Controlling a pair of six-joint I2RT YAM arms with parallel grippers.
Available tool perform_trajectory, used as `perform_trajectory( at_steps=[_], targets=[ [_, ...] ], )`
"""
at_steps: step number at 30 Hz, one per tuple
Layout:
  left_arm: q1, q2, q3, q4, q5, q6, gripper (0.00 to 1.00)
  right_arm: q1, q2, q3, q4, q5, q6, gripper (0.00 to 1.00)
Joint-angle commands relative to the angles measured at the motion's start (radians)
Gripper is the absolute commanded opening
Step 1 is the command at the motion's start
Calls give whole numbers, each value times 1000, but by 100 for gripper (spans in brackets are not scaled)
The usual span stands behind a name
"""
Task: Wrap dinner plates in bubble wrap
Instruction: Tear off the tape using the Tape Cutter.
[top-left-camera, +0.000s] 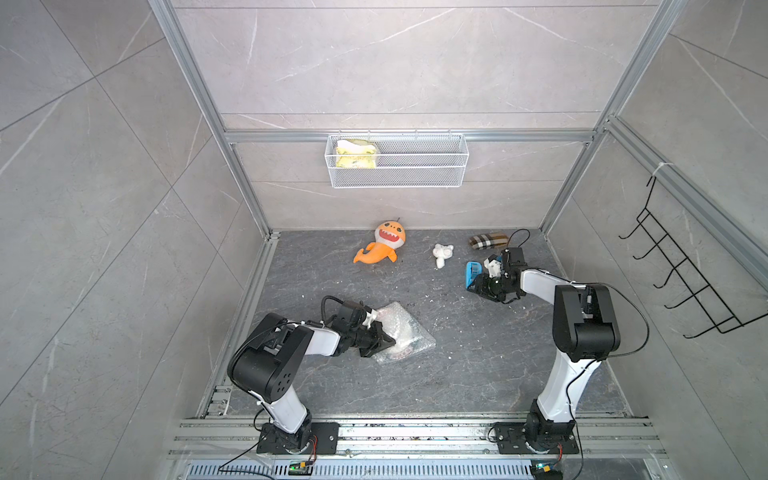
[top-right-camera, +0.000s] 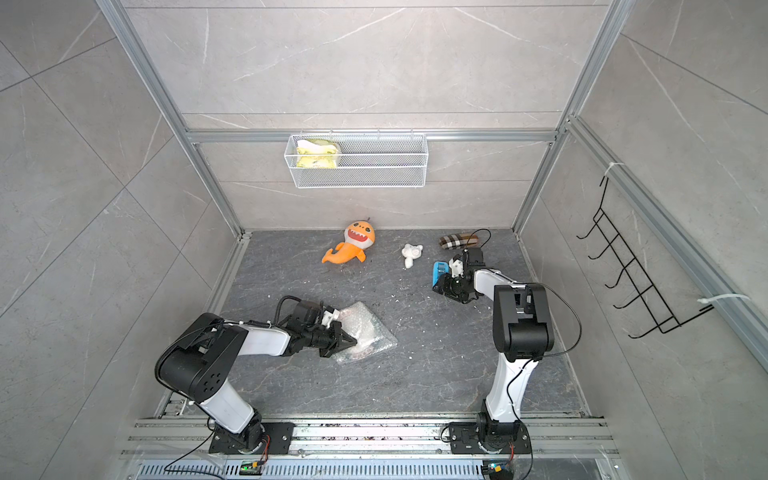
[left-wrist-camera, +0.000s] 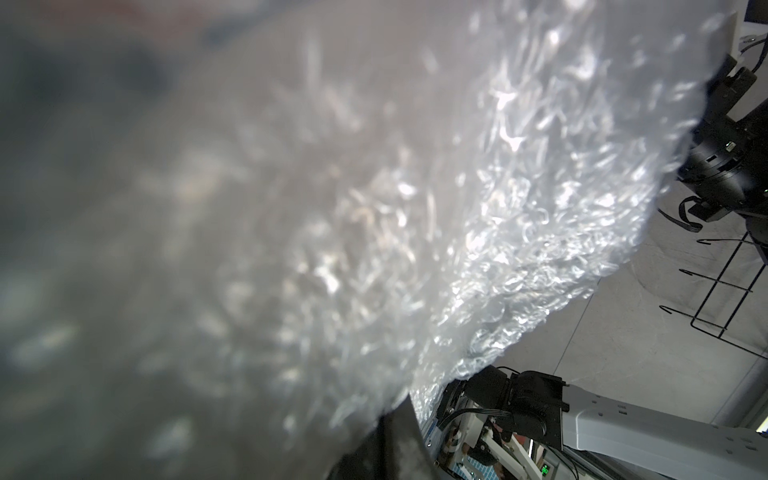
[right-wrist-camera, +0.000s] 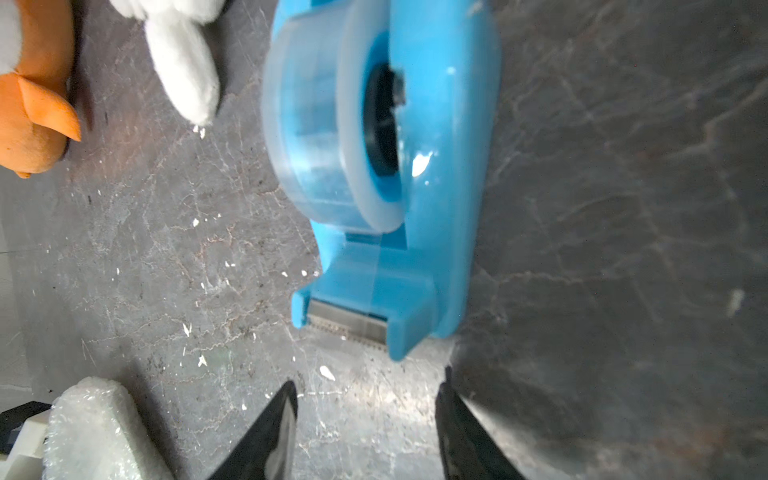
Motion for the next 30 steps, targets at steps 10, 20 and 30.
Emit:
perform_trajectory(
  at_steps=[10, 20, 30],
  targets=[
    [24, 63, -35, -165, -179, 19, 1, 3, 64, 27, -19, -76, -15, 25],
    [25, 61, -42, -161, -185, 18, 1, 4, -2, -19, -54, -111, -20, 5],
    [25, 75, -51, -133, -177, 12, 1, 3, -84, -21, -89, -127, -12, 0]
  ],
)
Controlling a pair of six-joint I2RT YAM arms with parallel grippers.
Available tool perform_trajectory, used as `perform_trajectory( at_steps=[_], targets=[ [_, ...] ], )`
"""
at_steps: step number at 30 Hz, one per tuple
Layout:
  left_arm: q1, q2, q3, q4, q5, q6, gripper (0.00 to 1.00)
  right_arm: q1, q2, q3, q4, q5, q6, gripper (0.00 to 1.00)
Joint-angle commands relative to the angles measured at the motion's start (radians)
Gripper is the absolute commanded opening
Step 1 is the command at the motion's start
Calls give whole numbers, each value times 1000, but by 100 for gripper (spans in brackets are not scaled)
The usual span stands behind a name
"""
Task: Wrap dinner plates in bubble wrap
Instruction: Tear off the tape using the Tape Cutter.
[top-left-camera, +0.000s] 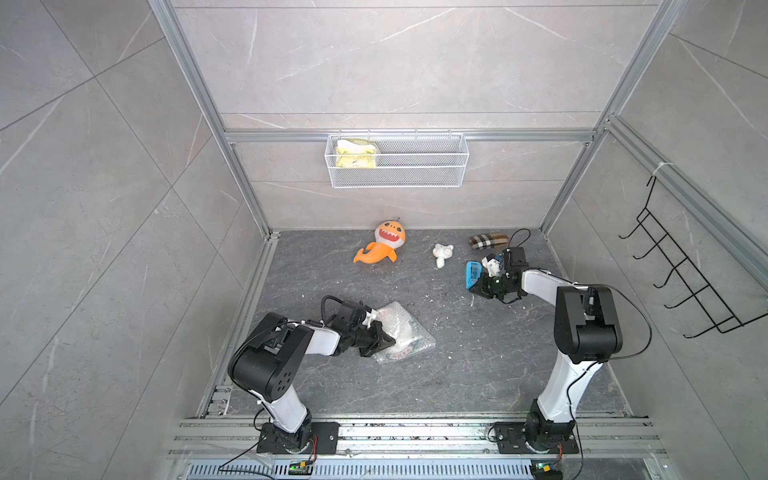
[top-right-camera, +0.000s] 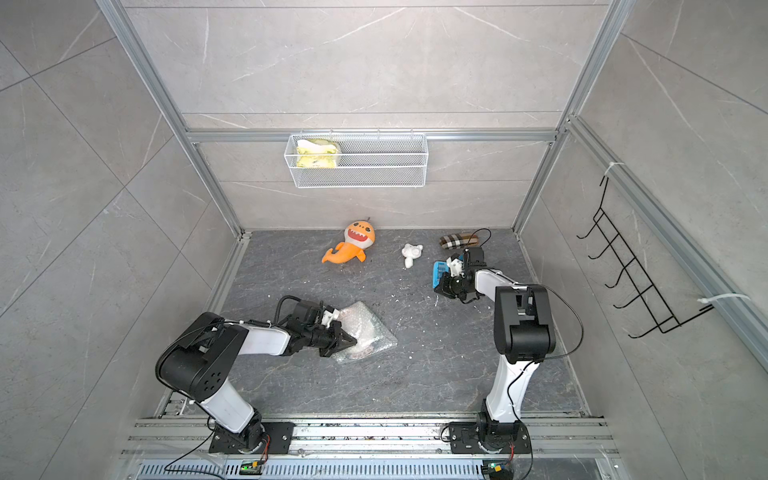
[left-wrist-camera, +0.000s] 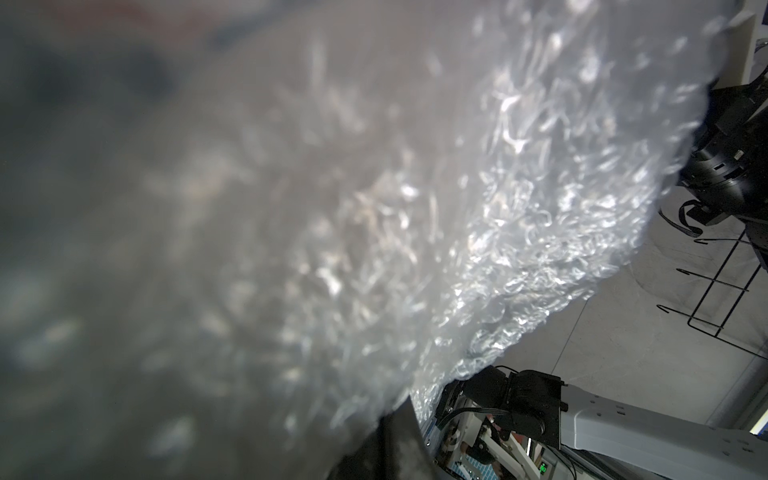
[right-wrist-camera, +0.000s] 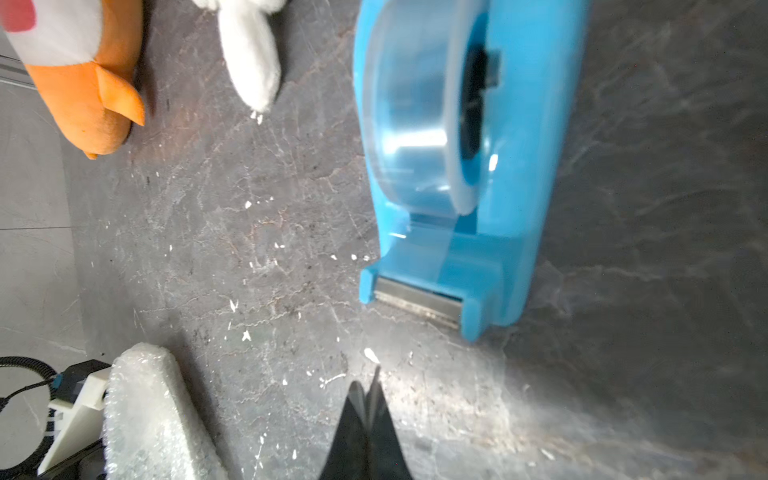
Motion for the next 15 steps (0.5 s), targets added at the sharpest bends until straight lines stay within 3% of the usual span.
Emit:
perform_trajectory(
  at_steps=[1, 15],
  targets=[
    [24, 69, -52, -139, -183, 12, 1, 5, -45, -4, -86, -42, 0, 0],
    [26, 80, -55, -116, -176, 8, 1, 8, -38, -61, -133, -45, -3, 0]
  ],
)
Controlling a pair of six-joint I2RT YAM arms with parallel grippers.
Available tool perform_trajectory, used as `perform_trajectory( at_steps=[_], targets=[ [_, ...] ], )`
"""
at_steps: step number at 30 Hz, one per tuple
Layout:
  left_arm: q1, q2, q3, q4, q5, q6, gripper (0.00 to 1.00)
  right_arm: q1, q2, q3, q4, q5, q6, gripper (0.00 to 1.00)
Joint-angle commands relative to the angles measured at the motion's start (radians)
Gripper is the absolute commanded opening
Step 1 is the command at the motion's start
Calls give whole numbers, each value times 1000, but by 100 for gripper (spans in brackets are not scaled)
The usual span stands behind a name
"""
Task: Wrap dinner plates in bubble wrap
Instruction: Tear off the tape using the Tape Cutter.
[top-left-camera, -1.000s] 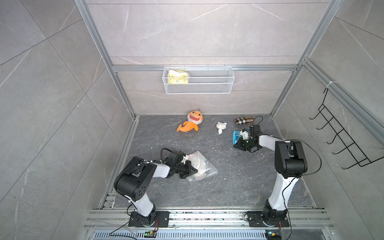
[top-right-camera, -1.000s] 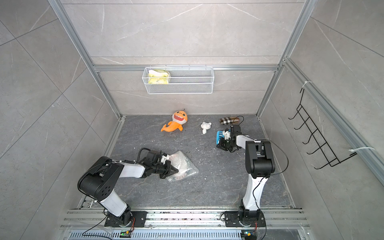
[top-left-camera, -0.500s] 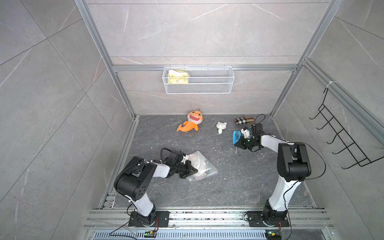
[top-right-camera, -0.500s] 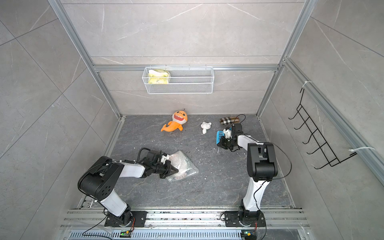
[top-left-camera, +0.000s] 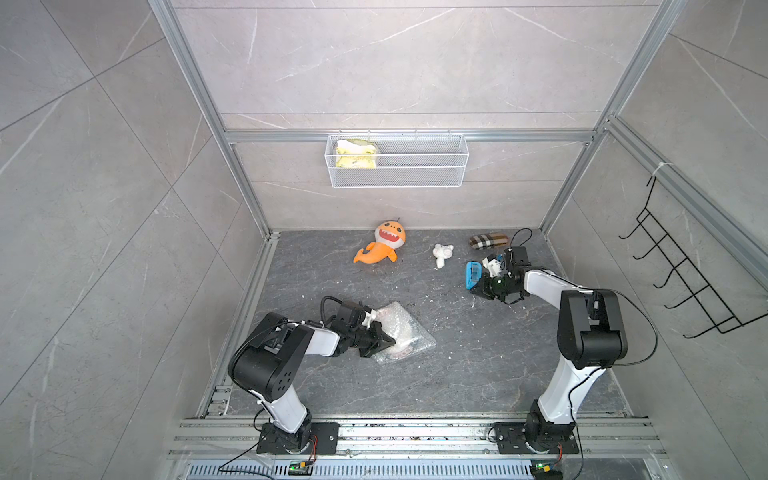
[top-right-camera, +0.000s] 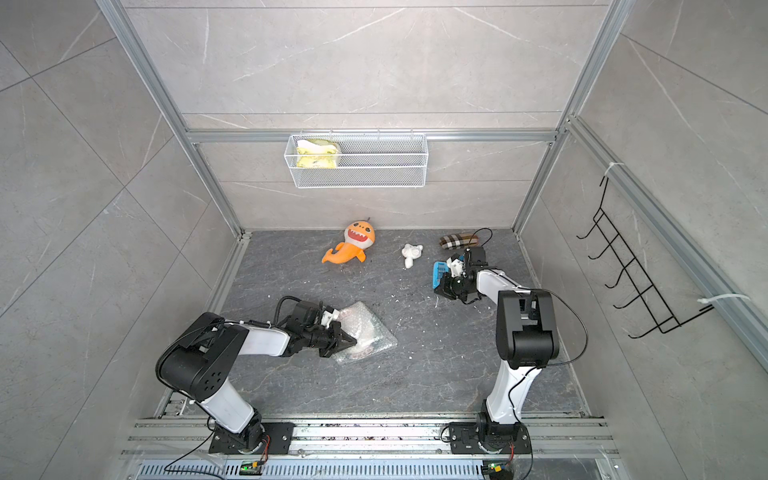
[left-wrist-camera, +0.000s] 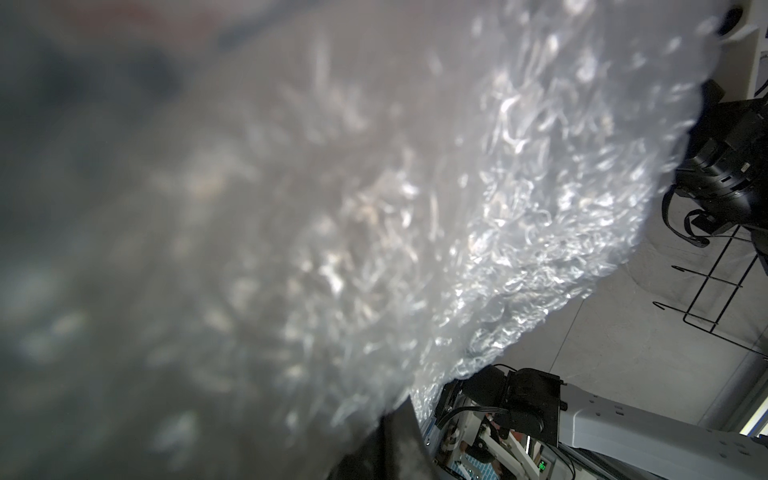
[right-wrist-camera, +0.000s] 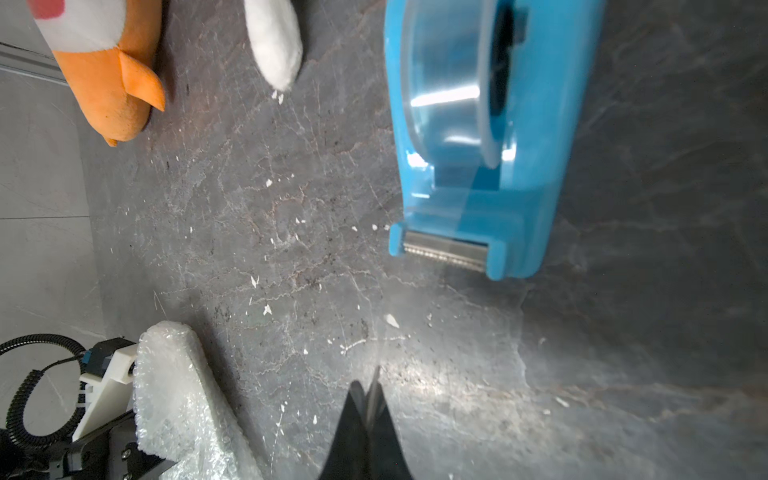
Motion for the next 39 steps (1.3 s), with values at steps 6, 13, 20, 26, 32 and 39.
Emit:
perform_trajectory(
  at_steps=[6, 13, 20, 26, 32, 39],
  targets=[
    [20, 79, -45, -137, -185, 8, 1, 9, 66, -45, -48, -12, 17, 0],
    [20, 74, -45, -142, -189, 6, 1, 7, 116, -16, -93, 63, 45, 0],
    [21, 63, -40, -153, -190, 8, 1, 2, 127, -6, -168, 195, 81, 0],
    [22, 50, -43, -160, -193, 12, 1, 4, 127, 0, -202, 219, 86, 0],
    [30, 25, -50, -171, -200, 19, 1, 14, 117, -8, -224, 215, 84, 0],
    [32, 39, -39, -165, -191, 27, 1, 10, 99, -31, -186, 144, 98, 0]
  ],
)
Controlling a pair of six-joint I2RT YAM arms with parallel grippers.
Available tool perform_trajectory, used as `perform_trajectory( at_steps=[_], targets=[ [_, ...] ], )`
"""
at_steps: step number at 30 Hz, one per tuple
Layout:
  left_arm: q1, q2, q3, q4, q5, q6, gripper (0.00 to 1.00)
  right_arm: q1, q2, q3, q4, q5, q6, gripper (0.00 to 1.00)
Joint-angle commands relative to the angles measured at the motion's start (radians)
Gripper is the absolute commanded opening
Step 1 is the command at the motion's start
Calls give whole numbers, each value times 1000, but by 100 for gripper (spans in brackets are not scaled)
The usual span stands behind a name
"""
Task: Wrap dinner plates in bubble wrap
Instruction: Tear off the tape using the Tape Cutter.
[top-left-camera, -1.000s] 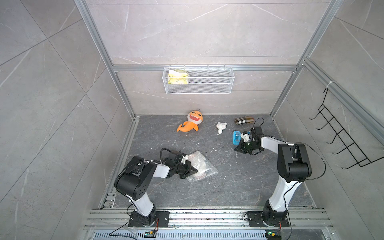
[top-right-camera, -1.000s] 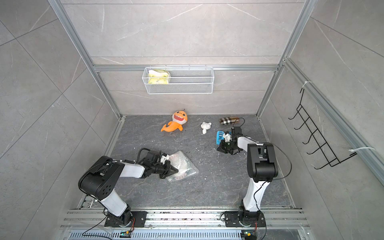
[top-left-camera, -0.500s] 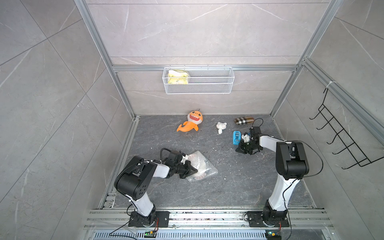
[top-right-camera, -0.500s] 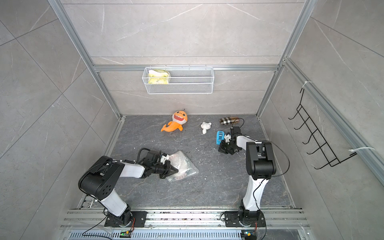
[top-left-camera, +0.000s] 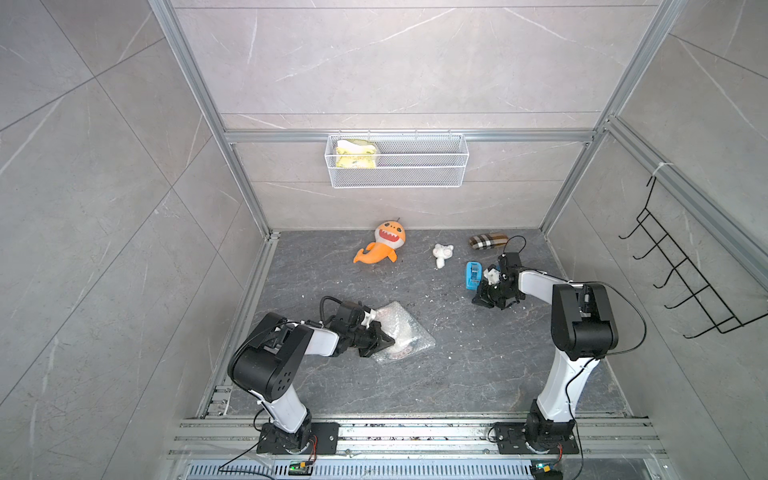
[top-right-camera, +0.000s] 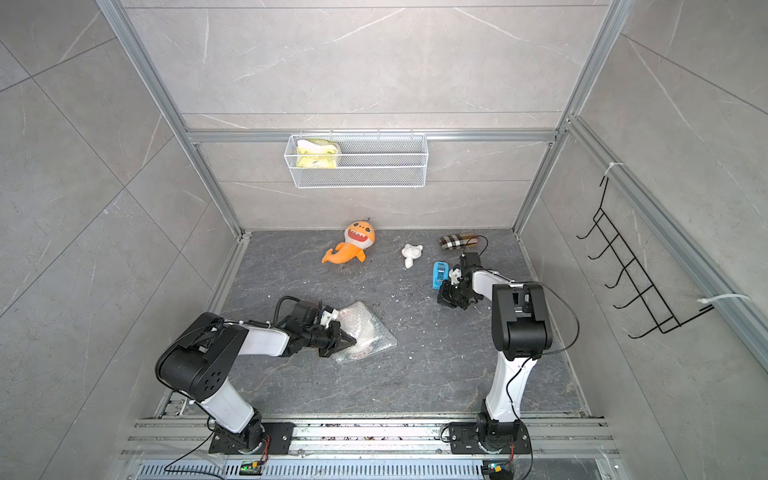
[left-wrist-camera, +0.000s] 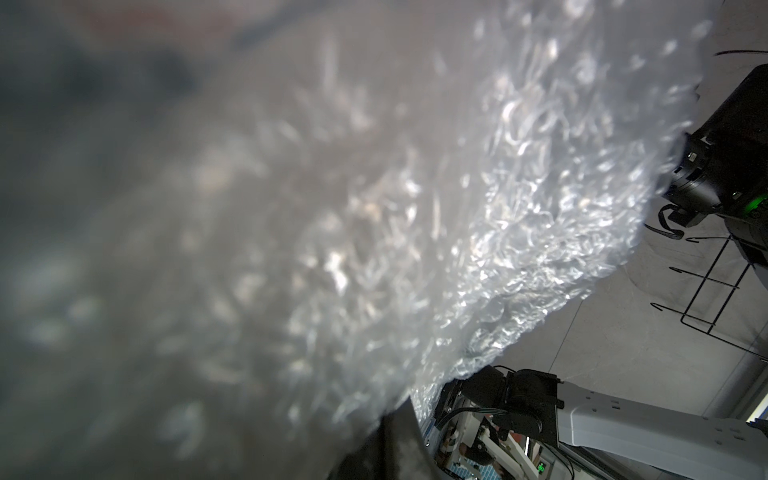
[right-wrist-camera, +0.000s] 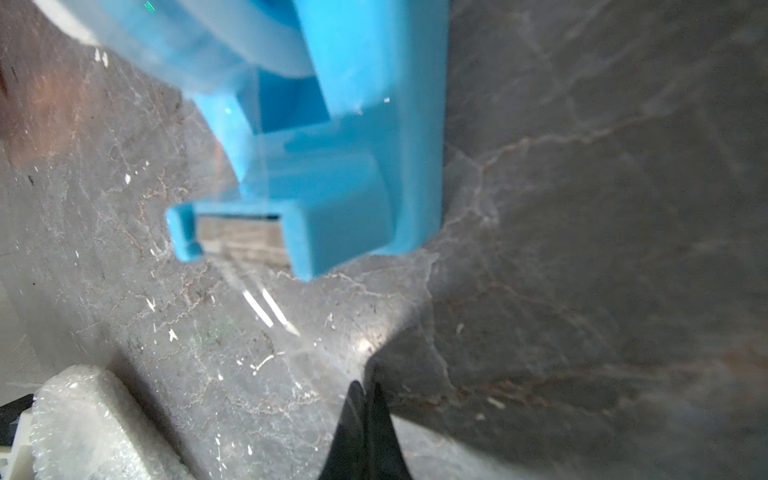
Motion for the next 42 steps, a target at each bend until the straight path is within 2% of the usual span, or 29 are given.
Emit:
perform_trajectory(
  at_steps=[1, 5, 8, 13, 19, 23, 28, 34, 38, 42],
  targets=[
    [26, 43, -37, -163, -189, 24, 1, 2, 12, -51, -118, 12, 29, 0],
    [30, 36, -39, -164, -189, 21, 1, 4, 6, -57, -119, -2, 28, 0],
    [31, 33, -32, -172, -190, 23, 1, 5, 0, -67, -169, 92, 8, 0],
    [36, 26, -23, -189, -188, 31, 1, 40, -20, -81, -196, 150, 14, 0],
    [37, 7, -28, -194, -190, 31, 1, 54, -35, -93, -229, 149, 8, 0],
    [38, -7, -28, -197, -189, 36, 1, 65, -54, -100, -269, 205, 6, 0],
    [42, -17, -30, -202, -189, 45, 1, 65, -88, -159, -238, 125, 14, 0],
    [47, -25, -30, -203, -183, 50, 1, 73, -100, -165, -269, 143, -3, 0],
    [49, -27, -25, -201, -180, 50, 1, 85, -179, -171, -249, 28, -35, 0],
    [49, -11, -14, -201, -166, 55, 1, 125, -276, -100, -301, -68, -95, 0]
  ],
)
